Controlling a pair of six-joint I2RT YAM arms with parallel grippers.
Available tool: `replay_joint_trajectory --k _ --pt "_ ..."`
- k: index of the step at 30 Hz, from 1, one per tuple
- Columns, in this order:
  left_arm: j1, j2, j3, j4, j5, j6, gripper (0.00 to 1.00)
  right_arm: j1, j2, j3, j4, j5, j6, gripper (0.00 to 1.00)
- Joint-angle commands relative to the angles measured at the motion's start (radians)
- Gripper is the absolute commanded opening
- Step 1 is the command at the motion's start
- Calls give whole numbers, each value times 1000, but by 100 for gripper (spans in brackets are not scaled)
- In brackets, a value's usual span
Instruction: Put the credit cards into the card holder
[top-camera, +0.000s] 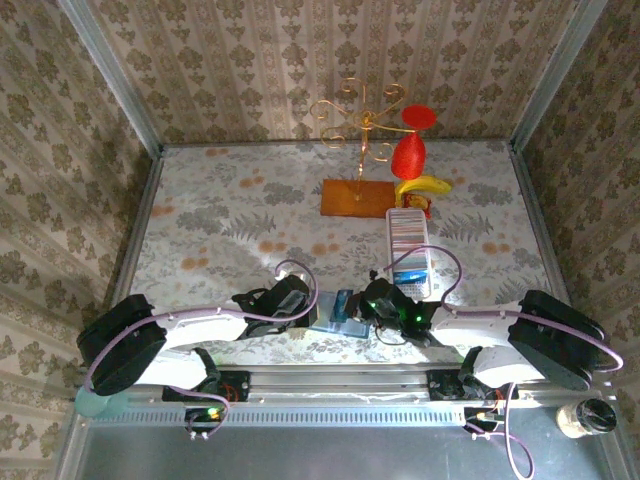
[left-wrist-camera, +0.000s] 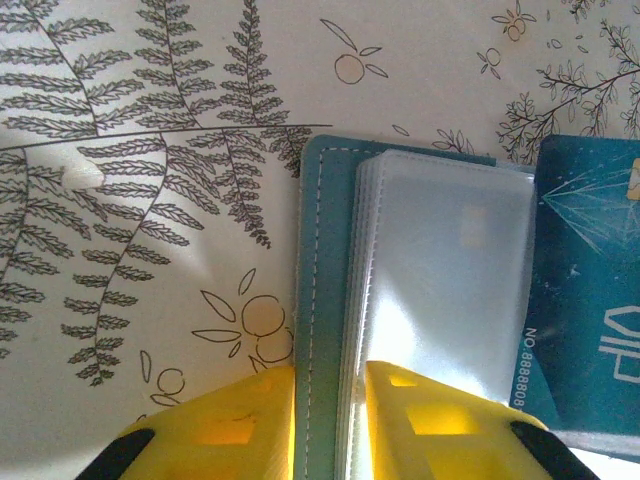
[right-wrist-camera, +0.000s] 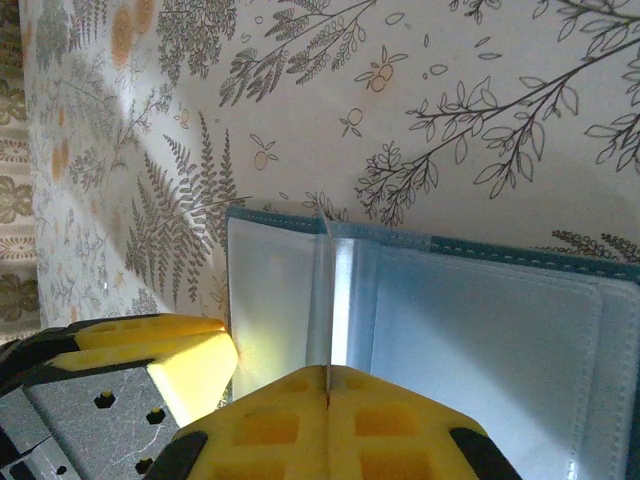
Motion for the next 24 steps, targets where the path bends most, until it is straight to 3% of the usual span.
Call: replay_joint_trajectory --k 1,11,22,24 --pt "-11 27 -5 -67 7 -14 24 17 20 3 -18 11 17 0" --pt "-16 28 -9 -64 1 -21 24 32 -12 -4 -85 -12 55 0" --pt "-20 24 -11 -67 -2 -28 24 34 84 42 -40 -68 52 0" --pt "-21 22 -9 -67 -2 -28 24 34 93 62 -74 -67 41 15"
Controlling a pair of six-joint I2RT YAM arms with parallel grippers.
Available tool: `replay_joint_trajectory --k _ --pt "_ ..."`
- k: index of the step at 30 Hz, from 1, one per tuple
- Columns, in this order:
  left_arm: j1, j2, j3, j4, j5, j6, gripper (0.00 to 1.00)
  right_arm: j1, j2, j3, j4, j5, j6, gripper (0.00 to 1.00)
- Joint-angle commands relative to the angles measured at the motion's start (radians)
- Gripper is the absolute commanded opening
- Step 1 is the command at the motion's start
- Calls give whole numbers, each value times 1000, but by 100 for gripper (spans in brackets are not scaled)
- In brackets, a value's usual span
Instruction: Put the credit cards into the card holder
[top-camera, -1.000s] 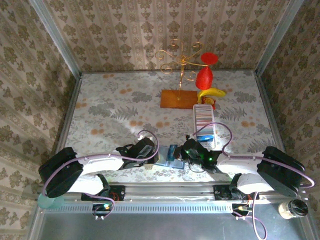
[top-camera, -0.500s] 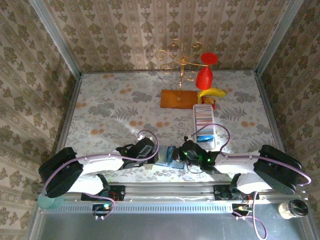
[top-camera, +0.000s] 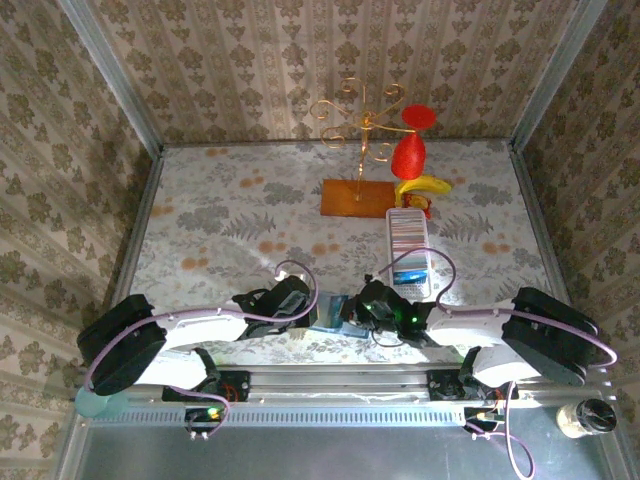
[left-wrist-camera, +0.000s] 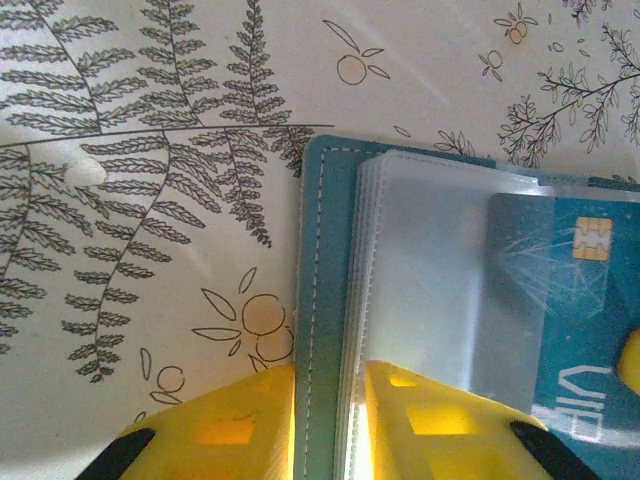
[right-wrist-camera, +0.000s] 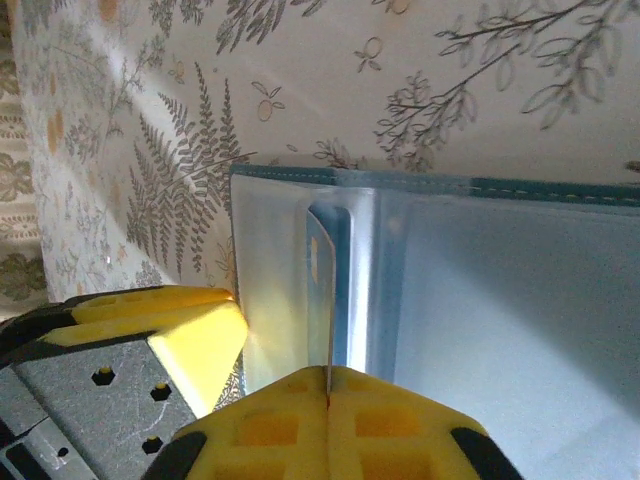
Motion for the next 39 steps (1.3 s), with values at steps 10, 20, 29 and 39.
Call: replay_joint_trajectory --k 10,20,29,39 --pt "-19 17 -11 -67 11 -17 24 10 16 85 -281 38 -53 30" --pt "-22 -19 -28 -68 5 -33 24 12 129 202 -277 -10 -102 20" --pt "-22 -54 -53 -64 -8 -60 25 18 175 273 -287 -32 -118 18" --pt "-22 -49 -55 -61 -8 -59 26 20 96 255 -432 31 -153 36"
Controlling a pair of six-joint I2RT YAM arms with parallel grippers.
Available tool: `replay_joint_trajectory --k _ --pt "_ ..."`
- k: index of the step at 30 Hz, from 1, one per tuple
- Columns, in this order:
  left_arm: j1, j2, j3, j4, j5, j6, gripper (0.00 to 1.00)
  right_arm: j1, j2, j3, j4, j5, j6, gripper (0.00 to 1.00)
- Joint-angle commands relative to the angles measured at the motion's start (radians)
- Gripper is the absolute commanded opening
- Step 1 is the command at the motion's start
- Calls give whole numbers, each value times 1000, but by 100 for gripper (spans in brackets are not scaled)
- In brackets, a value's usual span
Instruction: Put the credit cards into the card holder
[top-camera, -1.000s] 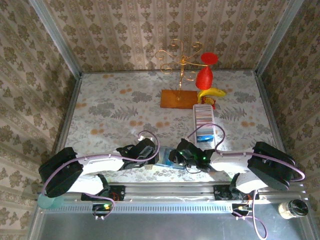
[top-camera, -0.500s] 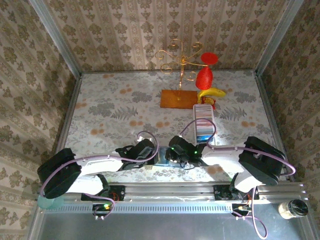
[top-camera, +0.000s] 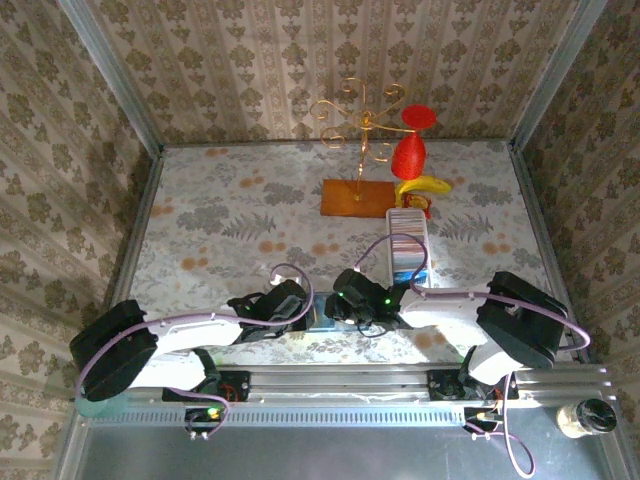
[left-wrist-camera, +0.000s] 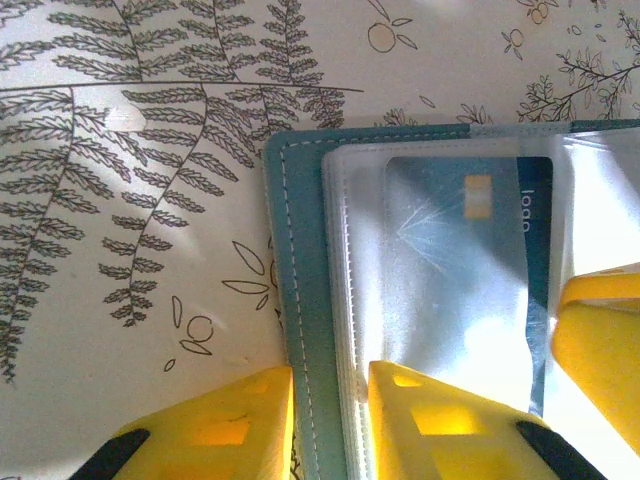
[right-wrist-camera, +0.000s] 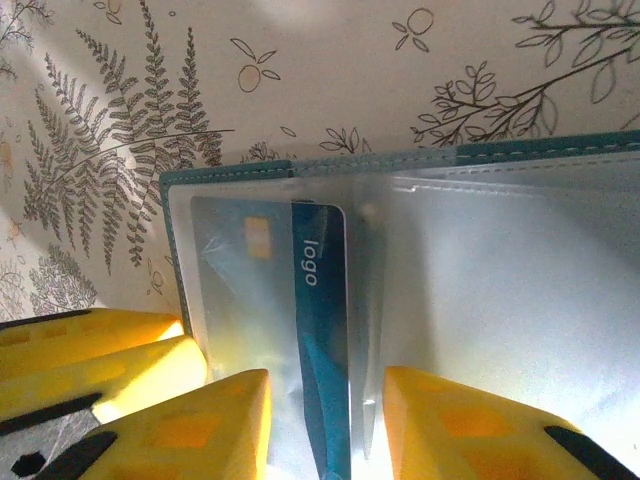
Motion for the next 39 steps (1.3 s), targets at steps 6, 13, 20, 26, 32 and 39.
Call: replay_joint_trajectory --k 6,13,20,26,32,39 --pt "-9 10 -21 -37 1 -13 26 26 -87 5 -218 96 -44 37" --pt "-12 17 -18 -34 5 -12 26 42 -113 -25 -280 145 -17 39" --pt "-12 19 -14 -34 7 -9 26 52 -50 -17 -259 133 -12 39" --pt "-17 19 -15 -36 5 -12 26 53 -1 -5 -210 111 -12 44" --pt "-15 2 -23 -37 -6 -20 26 54 -6 -33 -46 81 26 45" --pt "-21 -72 -51 -71 -72 -62 39 54 -14 -71 94 65 68 45"
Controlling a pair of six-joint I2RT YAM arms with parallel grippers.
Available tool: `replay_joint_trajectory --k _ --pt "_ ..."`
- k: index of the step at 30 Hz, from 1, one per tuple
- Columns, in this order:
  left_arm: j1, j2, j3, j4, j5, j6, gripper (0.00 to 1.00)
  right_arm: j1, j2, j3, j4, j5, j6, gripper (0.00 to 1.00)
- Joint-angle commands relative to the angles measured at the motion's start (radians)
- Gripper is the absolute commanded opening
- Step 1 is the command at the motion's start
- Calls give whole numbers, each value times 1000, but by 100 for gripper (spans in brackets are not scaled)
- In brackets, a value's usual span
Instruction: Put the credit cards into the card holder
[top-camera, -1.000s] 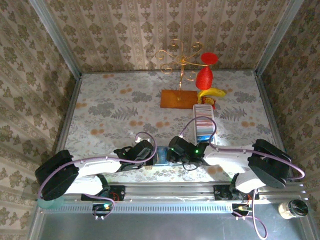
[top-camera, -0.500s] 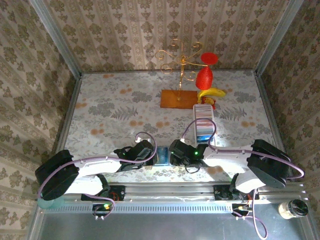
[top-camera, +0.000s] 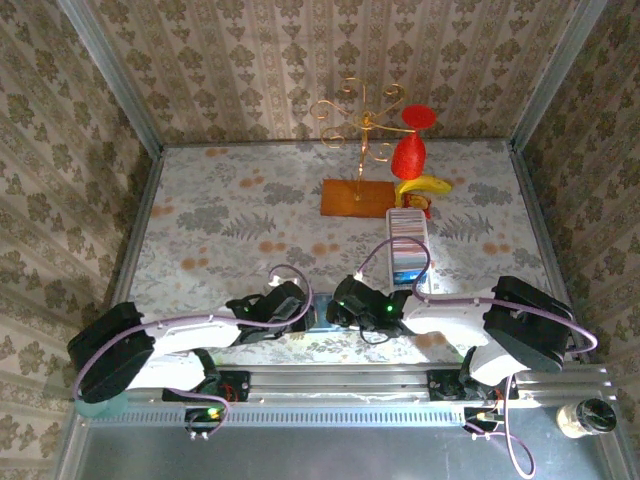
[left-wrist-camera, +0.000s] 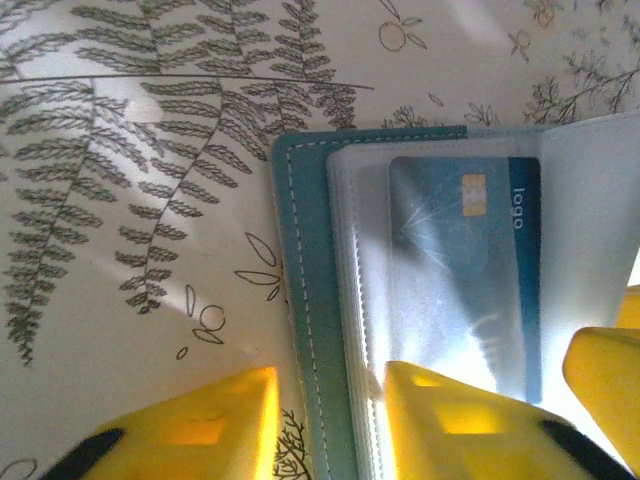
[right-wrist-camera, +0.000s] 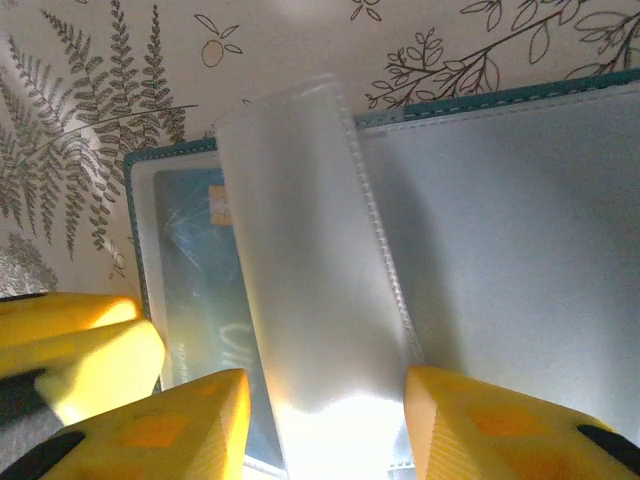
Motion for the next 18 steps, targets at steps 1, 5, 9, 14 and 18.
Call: replay_joint_trajectory --k 1,5,9,14,18 --pt "-10 -56 -40 -64 -57 -39 41 6 3 -35 93 -11 44 44" --pt "-13 -123 -59 -79 -90 -41 45 6 4 -33 112 -14 44 44" --pt "-13 -195 -70 -131 -129 -51 45 8 8 -31 158 -23 45 43" --pt "-13 -294 -66 -261 -208 -66 41 14 25 -6 179 -45 34 42" --pt "-12 -364 -73 -315 -235 -81 39 20 42 11 209 -57 33 42"
